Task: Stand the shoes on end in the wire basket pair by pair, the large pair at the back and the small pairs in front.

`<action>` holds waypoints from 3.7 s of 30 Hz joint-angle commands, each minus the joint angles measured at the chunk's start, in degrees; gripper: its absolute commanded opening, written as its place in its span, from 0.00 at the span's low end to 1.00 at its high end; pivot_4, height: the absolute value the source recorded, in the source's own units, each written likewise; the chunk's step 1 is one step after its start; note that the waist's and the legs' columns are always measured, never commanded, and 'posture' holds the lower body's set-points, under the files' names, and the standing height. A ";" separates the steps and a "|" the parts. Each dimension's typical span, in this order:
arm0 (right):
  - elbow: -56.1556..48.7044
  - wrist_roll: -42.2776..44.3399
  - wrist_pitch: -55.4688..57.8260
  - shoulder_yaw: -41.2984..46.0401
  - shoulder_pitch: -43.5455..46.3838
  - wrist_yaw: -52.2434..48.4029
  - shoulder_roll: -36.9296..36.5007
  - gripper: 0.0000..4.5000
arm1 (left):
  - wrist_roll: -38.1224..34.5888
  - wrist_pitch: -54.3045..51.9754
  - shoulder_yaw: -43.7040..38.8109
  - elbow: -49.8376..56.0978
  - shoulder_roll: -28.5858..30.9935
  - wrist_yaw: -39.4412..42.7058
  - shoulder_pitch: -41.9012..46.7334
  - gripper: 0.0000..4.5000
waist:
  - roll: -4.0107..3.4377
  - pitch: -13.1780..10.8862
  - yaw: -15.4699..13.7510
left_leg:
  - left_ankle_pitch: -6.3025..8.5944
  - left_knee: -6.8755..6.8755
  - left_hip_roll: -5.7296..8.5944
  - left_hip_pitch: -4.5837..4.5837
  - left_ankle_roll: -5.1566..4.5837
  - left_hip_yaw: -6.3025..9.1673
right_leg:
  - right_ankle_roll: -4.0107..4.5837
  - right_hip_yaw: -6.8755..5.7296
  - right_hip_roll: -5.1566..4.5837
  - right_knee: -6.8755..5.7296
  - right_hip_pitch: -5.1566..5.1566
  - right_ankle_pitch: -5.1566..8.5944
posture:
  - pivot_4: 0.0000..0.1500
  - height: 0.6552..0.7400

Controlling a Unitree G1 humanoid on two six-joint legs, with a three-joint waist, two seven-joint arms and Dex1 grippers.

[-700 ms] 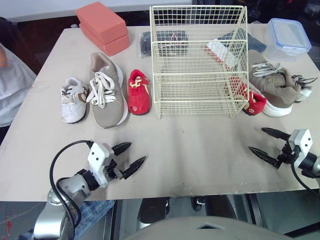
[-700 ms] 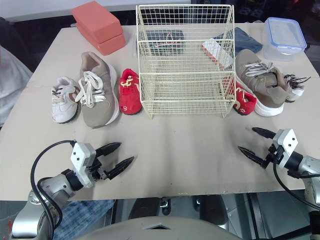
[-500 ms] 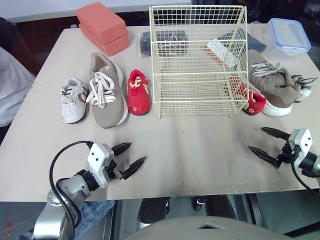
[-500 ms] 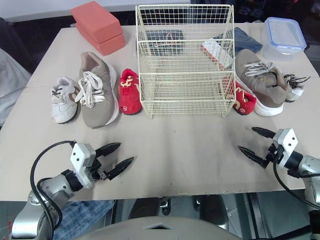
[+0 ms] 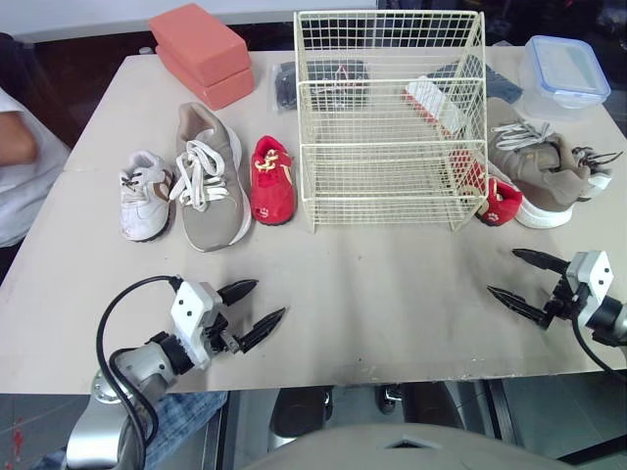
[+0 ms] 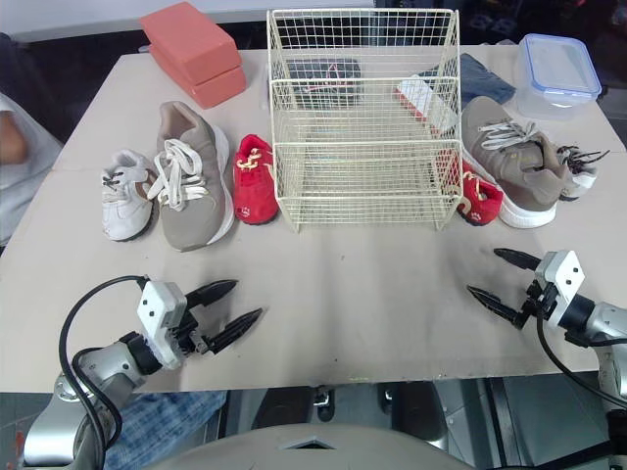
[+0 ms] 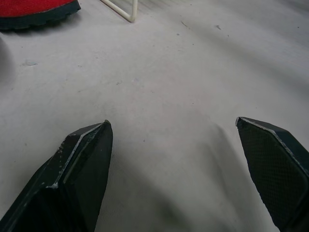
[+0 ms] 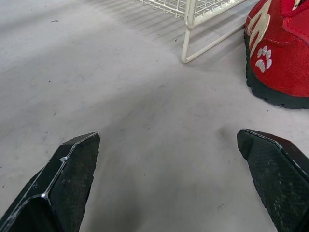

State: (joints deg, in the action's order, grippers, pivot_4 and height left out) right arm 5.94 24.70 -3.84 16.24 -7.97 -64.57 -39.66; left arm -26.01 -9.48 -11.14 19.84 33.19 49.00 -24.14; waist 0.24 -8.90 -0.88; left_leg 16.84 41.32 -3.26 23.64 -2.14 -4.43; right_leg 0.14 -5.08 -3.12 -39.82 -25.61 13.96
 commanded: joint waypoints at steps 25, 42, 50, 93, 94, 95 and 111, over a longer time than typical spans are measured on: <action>5.99 5.71 14.23 10.59 18.77 27.05 1.01 1.00 | -27.40 -24.46 0.75 21.79 13.29 -1.82 33.87 0.98 | 0.19 -0.16 0.07 | -0.07 0.01 0.05 0.03 0.09 0.00 | -0.22 0.07 0.06 -0.03 0.03 -0.16 | 1.00 0.36; 11.44 5.49 18.28 10.04 24.53 25.94 1.86 0.88 | -26.09 -26.50 2.72 21.32 15.18 -1.04 37.56 1.00 | 0.19 -0.20 0.07 | -0.23 0.01 0.06 0.03 0.35 -0.02 | -0.24 0.12 0.10 -0.02 0.02 -0.16 | 1.00 0.36; 11.12 4.97 16.85 10.27 24.70 26.78 2.67 0.12 | -25.20 -26.13 3.34 20.49 14.64 -0.50 38.44 1.00 | 0.28 -0.24 0.22 | -0.23 0.02 0.06 -0.03 0.36 -0.09 | -0.25 0.21 0.13 -0.04 0.03 -0.16 | 1.00 0.36; -25.40 15.55 7.74 2.62 36.95 -9.62 -12.57 0.00 | -22.20 -21.96 -12.65 -5.11 23.91 20.97 38.64 1.00 | 0.57 -1.25 0.07 | -0.28 -0.01 0.00 0.17 0.44 0.05 | -0.23 -0.08 0.00 0.07 -0.07 -0.17 | 1.00 0.36; -25.53 14.51 4.96 1.86 37.14 -12.33 -12.65 0.00 | -22.34 -21.90 -12.47 -5.21 24.12 21.90 38.64 1.00 | 0.57 -1.27 0.05 | -0.28 -0.01 -0.01 0.17 0.44 0.07 | -0.24 -0.10 0.00 0.07 -0.07 -0.17 | 1.00 0.36; -25.57 14.12 3.18 1.33 37.33 -14.16 -12.57 0.00 | -22.76 -22.18 -12.29 -5.19 24.13 22.38 38.82 1.00 | 0.57 -1.28 0.02 | -0.28 -0.01 -0.01 0.17 0.44 0.10 | -0.25 -0.14 0.00 0.07 -0.07 -0.16 | 1.00 0.36; -18.06 7.24 -25.09 -14.99 44.44 -27.93 -12.04 0.00 | -23.66 -26.59 -1.31 -0.62 22.89 25.65 43.98 1.00 | 0.64 -1.43 0.20 | -0.33 0.02 -0.02 0.12 0.53 0.07 | -0.23 -0.12 0.00 -0.02 -0.06 -0.17 | 1.00 0.36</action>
State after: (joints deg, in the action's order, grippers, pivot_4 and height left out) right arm -11.86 30.90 -25.69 0.57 34.47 -90.46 -51.65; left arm -48.77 -35.77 -12.25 17.05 55.36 74.15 19.24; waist 0.88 -10.33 -0.67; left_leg 16.50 41.34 -3.28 23.77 -1.60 -4.34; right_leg -0.08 -5.21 -3.12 -39.84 -25.67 13.79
